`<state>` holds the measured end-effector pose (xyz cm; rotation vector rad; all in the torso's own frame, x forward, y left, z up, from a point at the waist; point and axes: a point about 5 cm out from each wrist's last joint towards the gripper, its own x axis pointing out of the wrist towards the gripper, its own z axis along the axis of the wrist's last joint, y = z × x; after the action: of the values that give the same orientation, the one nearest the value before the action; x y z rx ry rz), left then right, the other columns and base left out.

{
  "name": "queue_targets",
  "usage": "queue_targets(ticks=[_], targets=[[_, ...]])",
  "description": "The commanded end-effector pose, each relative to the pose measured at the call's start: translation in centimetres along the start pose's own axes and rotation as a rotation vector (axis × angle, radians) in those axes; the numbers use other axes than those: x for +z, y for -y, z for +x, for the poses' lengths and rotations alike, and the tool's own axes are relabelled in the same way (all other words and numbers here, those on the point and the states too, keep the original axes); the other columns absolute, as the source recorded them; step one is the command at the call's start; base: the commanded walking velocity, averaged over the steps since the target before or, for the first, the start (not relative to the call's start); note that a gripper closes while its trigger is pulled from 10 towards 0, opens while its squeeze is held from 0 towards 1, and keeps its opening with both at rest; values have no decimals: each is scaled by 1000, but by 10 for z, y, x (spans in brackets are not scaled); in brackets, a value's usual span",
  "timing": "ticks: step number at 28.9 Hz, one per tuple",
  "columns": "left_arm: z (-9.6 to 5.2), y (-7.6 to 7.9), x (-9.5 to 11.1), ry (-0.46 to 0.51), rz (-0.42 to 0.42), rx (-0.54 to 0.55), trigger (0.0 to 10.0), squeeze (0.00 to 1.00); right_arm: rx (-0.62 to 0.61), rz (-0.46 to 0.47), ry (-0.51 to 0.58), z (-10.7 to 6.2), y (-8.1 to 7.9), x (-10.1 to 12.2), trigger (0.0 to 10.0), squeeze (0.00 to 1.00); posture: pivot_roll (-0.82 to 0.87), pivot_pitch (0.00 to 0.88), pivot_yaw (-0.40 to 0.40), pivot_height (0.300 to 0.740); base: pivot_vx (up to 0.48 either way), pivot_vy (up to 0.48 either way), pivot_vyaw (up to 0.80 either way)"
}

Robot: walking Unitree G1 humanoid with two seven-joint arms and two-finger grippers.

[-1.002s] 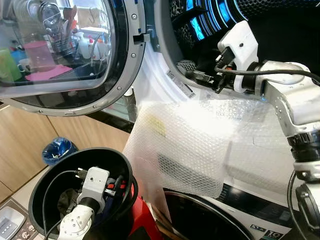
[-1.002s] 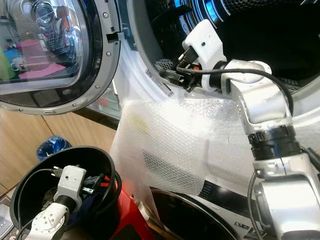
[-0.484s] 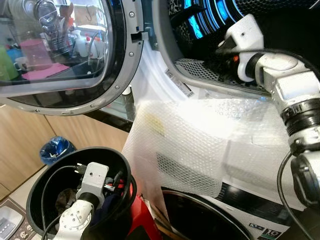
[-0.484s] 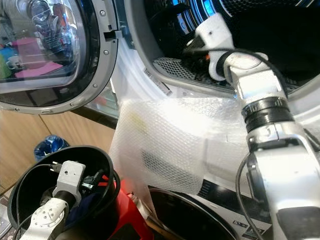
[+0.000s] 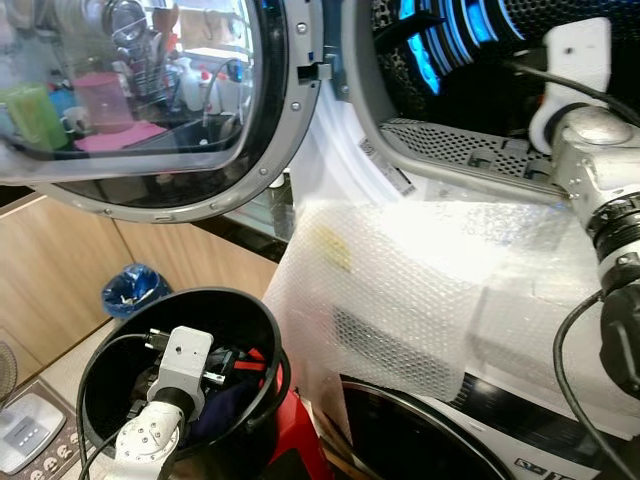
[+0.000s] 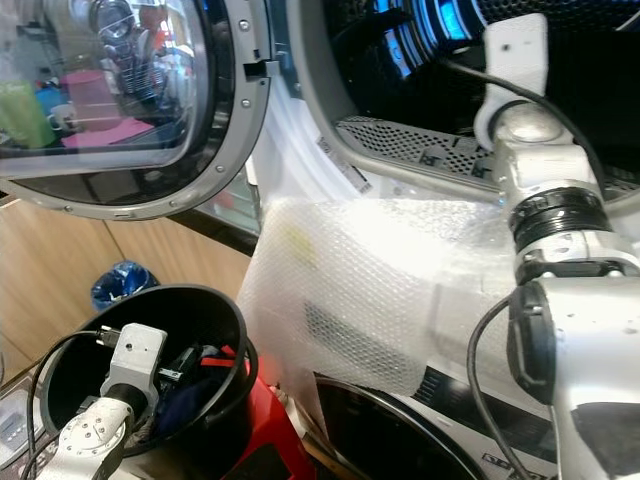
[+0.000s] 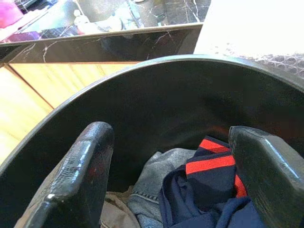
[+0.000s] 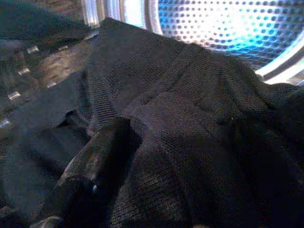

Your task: Clothes washing

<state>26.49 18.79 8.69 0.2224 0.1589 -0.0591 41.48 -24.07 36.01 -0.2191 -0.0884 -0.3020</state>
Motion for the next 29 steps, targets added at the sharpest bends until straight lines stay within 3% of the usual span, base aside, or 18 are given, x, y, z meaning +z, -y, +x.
queue_targets(ticks=[1,3,4,7,9,10,12,18,20,23,26,29], targets=[[0,-6,2,-1,13,19,10000,0,-132,29,-62,0,24,-14,10000,0,16,50,63,740,0,0,0],[0,-6,2,-3,14,25,10000,0,-113,106,-41,0,18,-9,10000,0,16,50,63,740,0,0,0],[-1,-6,2,-3,14,27,10000,0,-15,191,-7,1,2,-2,10000,0,21,53,63,740,0,0,0],[-2,-4,1,-5,5,19,10000,0,255,234,92,-4,-37,18,10000,0,25,56,61,740,0,0,0],[-3,-4,1,-6,3,18,10000,0,325,250,122,-6,-46,23,10000,0,23,58,61,740,0,0,0],[-3,-2,1,-6,-1,13,10000,0,436,298,165,-10,-57,31,10000,0,20,60,60,740,0,0,0],[-3,0,0,-6,-4,7,10000,0,524,322,197,-13,-63,37,10000,0,22,57,59,740,0,0,0],[-2,1,1,-2,-10,0,10000,0,643,340,267,-18,-59,43,10000,0,2,61,62,740,0,0,0],[-2,4,0,-5,-15,-11,10000,0,688,402,389,-25,-45,60,10000,0,-9,59,64,740,0,0,0],[-1,6,0,-5,-14,-20,10000,0,717,463,431,-30,-40,68,10000,0,-9,59,64,740,0,0,0],[-1,8,0,-2,-20,-25,10000,0,814,534,548,-53,-30,81,10000,0,-10,56,60,740,0,0,0],[-1,8,0,-2,-21,-25,10000,0,833,504,568,-67,-26,79,10000,0,-7,56,57,740,0,0,0]])
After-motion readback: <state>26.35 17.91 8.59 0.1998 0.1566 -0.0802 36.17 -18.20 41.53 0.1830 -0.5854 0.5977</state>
